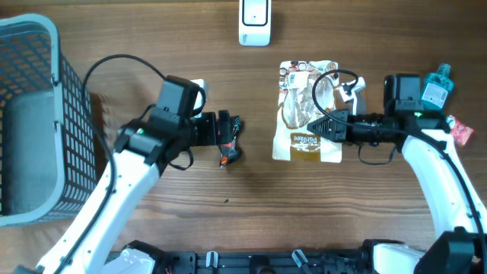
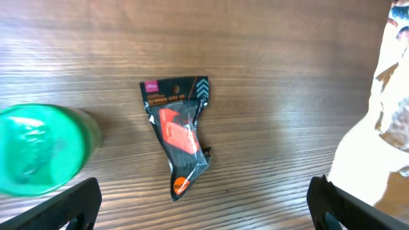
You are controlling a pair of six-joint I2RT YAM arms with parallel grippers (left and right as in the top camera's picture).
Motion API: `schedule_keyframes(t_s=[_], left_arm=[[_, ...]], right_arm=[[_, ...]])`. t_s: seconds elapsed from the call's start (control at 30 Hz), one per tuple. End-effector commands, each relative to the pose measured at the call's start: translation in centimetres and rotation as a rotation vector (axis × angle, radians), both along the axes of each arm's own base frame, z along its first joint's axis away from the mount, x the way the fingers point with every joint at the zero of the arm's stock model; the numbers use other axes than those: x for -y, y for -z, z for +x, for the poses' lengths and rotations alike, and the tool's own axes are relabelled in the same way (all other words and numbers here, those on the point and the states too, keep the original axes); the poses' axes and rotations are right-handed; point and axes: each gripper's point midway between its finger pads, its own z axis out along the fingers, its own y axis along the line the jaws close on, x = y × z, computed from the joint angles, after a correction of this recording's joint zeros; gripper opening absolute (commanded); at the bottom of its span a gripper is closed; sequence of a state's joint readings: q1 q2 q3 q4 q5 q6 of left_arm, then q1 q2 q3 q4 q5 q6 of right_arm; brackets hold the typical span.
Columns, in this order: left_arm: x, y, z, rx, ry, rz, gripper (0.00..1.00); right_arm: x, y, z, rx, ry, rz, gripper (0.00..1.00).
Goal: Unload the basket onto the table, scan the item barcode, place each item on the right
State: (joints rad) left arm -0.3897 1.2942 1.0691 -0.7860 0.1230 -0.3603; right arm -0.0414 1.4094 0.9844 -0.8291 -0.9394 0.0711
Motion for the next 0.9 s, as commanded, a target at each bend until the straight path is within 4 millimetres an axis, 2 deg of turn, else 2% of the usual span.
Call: schedule_keyframes(t_s=[0.0,0.17,0.33,0.47,0.6,0.67,0.7,0.73,0.77,0.87], left_arm=[[-2.0,-0.3,0.4,0.041,-0.041,0.092,1.00],[-3.8,-0.3,1.0,0.070,-0.101,0.179,1.00],[-5.9,-0.6,1.9,0.093,-0.172,0.223,1.00],[-7.0,-0.6,2.1,0.089,-0.205,0.225,1.00],[-7.3,-0.6,2.2,0.087,-0.215,0.226,1.00],[-7.3,-0.6,2.2,0.087,-0.215,0.226,1.00],[-7.3,-0.5,2.2,0.087,-0.215,0.226,1.00],[-7.3,-0.6,2.2,0.087,-0.215,0.225,1.00],[-7.3,-0.6,2.2,0.088,-0.215,0.225,1.00],[-7.3,-0.6,2.2,0.087,-0.215,0.225,1.00]], right_arm=[[-0.7,-5.3,-1.0,0.184,-0.102,0.035,0.05],[-1.1,-9.4,-5.1,0.250,-0.196,0.030,0.05],[-2.6,-13.2,-8.8,0.230,-0.244,0.211,0.05],[-2.7,-13.6,-10.0,0.196,-0.242,0.226,0.04],[-2.7,-13.7,-10.2,0.219,-0.252,0.221,0.05],[-2.4,-13.2,-9.3,0.264,-0.254,0.177,0.05],[-2.0,-12.6,-8.2,0.296,-0.242,0.120,0.05],[-1.5,-12.0,-6.8,0.309,-0.209,0.064,0.05],[-0.7,-11.4,-4.5,0.322,-0.138,-0.006,0.05],[0.4,-11.2,0.7,0.405,-0.038,-0.078,0.05]])
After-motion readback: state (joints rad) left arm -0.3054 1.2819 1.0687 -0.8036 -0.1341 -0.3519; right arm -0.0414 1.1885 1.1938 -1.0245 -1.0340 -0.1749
